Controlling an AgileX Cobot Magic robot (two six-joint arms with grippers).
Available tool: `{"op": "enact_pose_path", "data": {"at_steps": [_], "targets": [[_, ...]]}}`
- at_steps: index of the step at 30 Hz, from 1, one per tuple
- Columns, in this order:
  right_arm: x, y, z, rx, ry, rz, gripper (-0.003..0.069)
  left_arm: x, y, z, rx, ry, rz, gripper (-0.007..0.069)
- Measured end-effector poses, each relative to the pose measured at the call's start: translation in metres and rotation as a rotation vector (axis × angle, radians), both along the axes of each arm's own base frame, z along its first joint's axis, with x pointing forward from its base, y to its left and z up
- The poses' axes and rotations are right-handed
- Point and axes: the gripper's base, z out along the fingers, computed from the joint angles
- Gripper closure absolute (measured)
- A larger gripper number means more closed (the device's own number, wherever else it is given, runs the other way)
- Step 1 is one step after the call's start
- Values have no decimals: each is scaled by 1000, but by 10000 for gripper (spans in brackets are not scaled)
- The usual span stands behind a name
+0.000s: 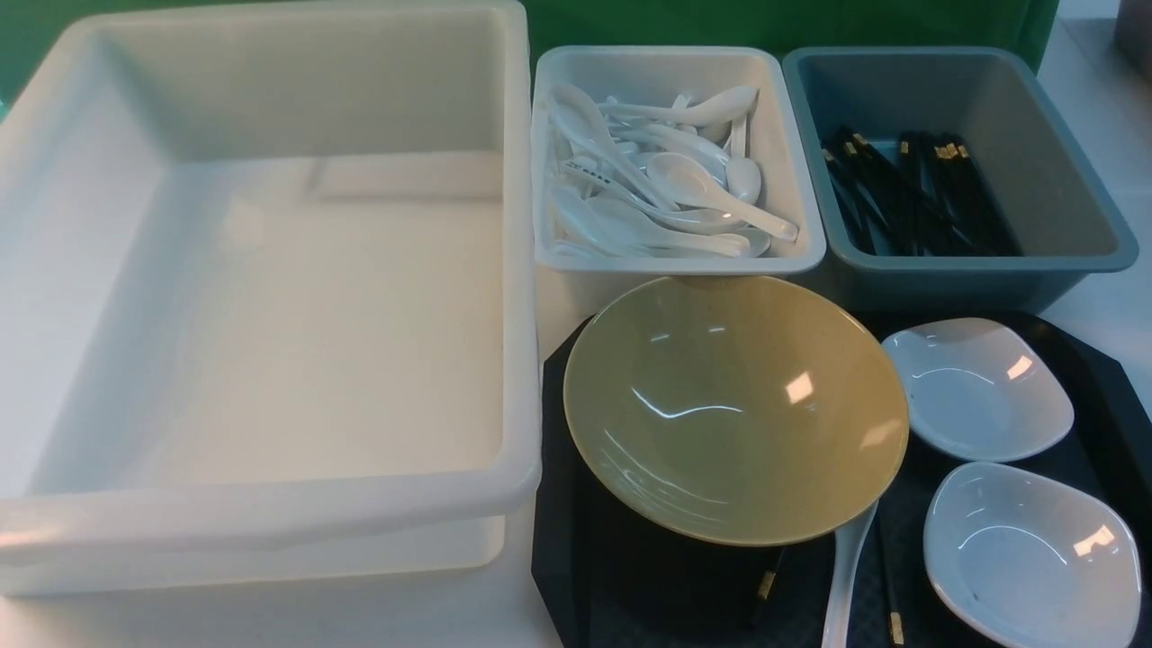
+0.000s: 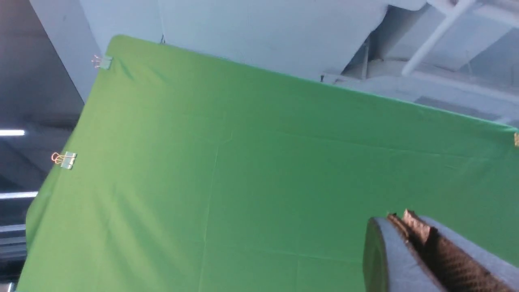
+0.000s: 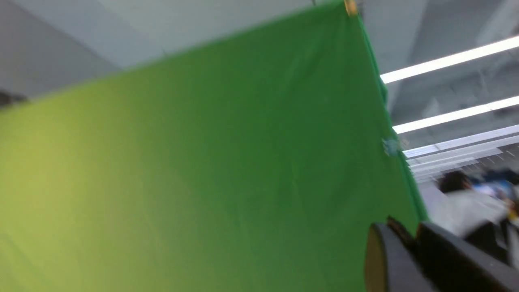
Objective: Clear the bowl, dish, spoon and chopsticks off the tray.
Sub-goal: Use the left arm to grab the yellow noodle bowl on the left
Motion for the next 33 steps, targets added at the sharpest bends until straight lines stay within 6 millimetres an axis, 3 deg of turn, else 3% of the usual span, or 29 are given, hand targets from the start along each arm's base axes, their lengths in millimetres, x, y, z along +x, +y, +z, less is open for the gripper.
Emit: {"op": "enact_pose_path", "data": {"at_steps": [3, 4, 5, 8, 9, 12, 14, 17, 19, 22, 24, 26, 30, 33], "targets": [[7, -2, 17, -81, 143, -69, 540, 12, -1, 39, 30, 108, 17, 633], [9, -2, 17, -85, 162, -72, 540, 12, -1, 39, 32, 113, 18, 633], [19, -3, 18, -109, 280, -89, 540, 27, -1, 51, 44, 166, 24, 633], [40, -5, 7, -125, 552, -99, 540, 71, -3, 62, 39, 338, -3, 633], [42, -5, 6, -126, 578, -99, 540, 73, -4, 62, 34, 351, -12, 633], [57, -7, -11, -143, 856, -107, 540, 114, -14, 63, 13, 589, -100, 633], [58, -7, -16, -180, 974, -105, 543, 130, -26, 62, 35, 724, -159, 633], [59, -4, -24, -300, 1123, -65, 568, 149, -51, 61, 144, 919, -259, 633], [56, 4, -32, -433, 1237, 50, 621, 165, -93, 57, 371, 1096, -393, 633], [55, 9, -35, -469, 1262, 114, 627, 171, -120, 54, 498, 1154, -470, 633], [54, 14, -35, -501, 1253, 178, 627, 182, -160, 48, 660, 1191, -564, 633], [54, 16, -35, -517, 1245, 195, 627, 191, -187, 44, 741, 1201, -612, 633], [54, 17, -35, -510, 1242, 204, 627, 212, -227, 25, 844, 1275, -667, 633], [54, 17, -35, -512, 1241, 206, 627, 243, -262, -10, 935, 1409, -705, 633]]}}
